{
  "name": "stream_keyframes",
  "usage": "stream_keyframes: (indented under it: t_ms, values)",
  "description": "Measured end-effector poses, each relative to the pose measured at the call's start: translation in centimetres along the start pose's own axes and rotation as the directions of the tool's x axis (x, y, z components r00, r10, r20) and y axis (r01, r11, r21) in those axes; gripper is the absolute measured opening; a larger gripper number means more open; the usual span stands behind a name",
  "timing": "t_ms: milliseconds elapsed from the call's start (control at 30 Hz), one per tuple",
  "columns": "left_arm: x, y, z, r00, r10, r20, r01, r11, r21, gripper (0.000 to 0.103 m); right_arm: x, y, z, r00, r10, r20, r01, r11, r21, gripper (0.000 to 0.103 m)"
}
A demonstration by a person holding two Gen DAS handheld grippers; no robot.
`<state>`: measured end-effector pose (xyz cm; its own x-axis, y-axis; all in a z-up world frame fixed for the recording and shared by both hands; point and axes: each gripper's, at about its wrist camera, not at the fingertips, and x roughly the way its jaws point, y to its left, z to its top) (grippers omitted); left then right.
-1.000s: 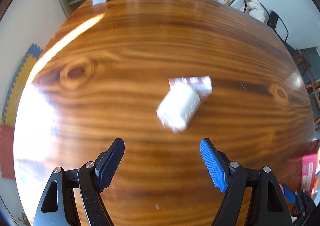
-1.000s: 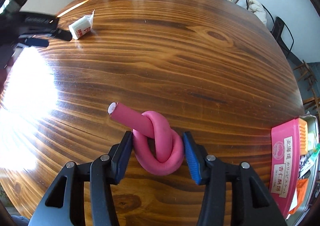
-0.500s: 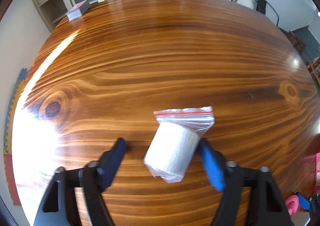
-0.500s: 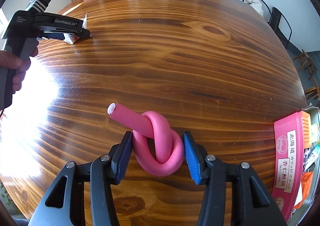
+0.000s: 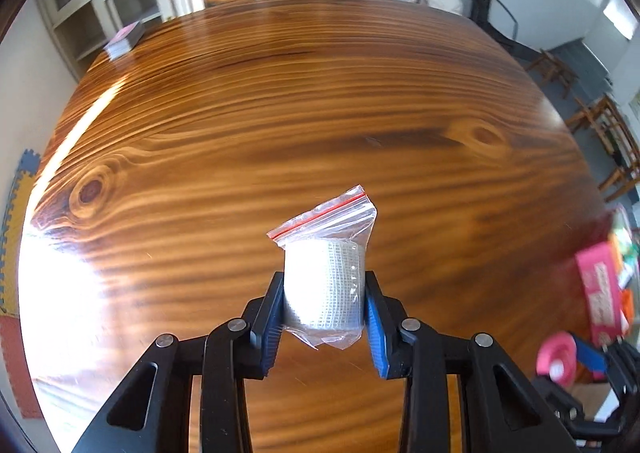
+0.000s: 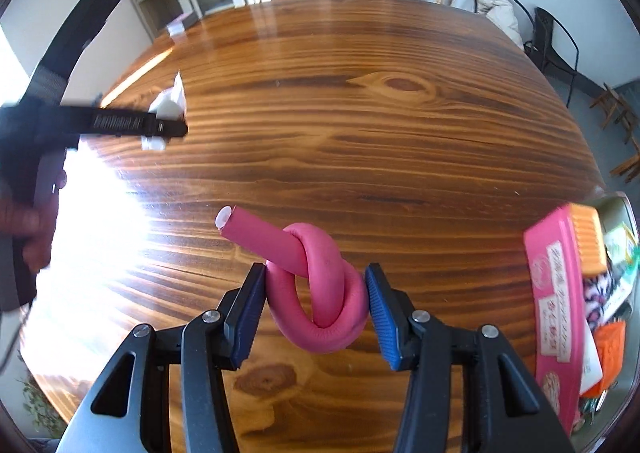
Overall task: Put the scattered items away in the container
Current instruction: 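Close the right tool on the pink roller while the left tool grasps the white packet, then carry the pink roller and white packet over the tin and release both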
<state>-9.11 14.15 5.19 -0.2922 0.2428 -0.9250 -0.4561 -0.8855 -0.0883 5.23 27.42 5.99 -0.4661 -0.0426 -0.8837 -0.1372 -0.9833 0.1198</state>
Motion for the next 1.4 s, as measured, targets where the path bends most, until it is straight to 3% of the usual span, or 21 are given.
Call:
stream_keyframes:
  t_ms: [167,400,833,1000,1200,1267,1300,1333,1367,1400]
  values:
    - [-1.9,-4.5,-1.5,0.999,-0.037,0.004,0.037,0.997,0.071,0.038,-2.7,-3.2,-1.4,0.999,0.007,0.033,-0.01,0.997,0.078,0.054]
    - [-5.3,-12.9,-3.2,0.994,-0.111,0.012,0.107,0.981,0.164,0.038,-7.5,-8.3,-3.8,0.994,-0.05,0.096,0.034,0.986,0.164,0.054]
    - [-8.3,-29.2,-4.6,0.97,-0.241,0.028,0.217,0.915,0.34,0.038,-15.6,-20.7,-9.4,0.971,-0.184,0.153,0.116,0.921,0.372,0.054]
    - [-8.4,-33.8,-4.5,0.964,-0.262,0.037,0.232,0.902,0.363,0.038,-16.9,-24.2,-10.5,0.967,-0.201,0.158,0.122,0.907,0.403,0.054]
    - [-7.2,-37.5,-3.7,0.966,-0.254,0.048,0.222,0.909,0.353,0.039,-16.9,-26.3,-10.3,0.968,-0.191,0.165,0.115,0.916,0.385,0.054]
    - [-6.8,-38.0,-3.6,0.97,-0.238,0.046,0.208,0.915,0.345,0.043,-16.5,-26.8,-10.1,0.972,-0.176,0.158,0.105,0.92,0.378,0.055]
    - [-6.4,-38.3,-3.4,0.974,-0.224,0.036,0.199,0.92,0.338,0.056,-16.2,-27.2,-10.0,0.975,-0.168,0.148,0.102,0.92,0.378,0.057]
    - [-6.0,-38.5,-3.3,0.979,-0.204,0.025,0.184,0.927,0.327,0.067,-15.9,-27.8,-10.1,0.978,-0.157,0.137,0.094,0.919,0.383,0.068]
    - [-5.8,-38.5,-3.2,0.982,-0.184,0.03,0.166,0.935,0.313,0.084,-15.7,-28.3,-10.3,0.98,-0.149,0.13,0.087,0.915,0.393,0.083]
    - [-5.8,-38.5,-3.3,0.984,-0.174,0.044,0.153,0.941,0.302,0.086,-15.7,-28.8,-10.6,0.981,-0.143,0.131,0.079,0.912,0.402,0.085]
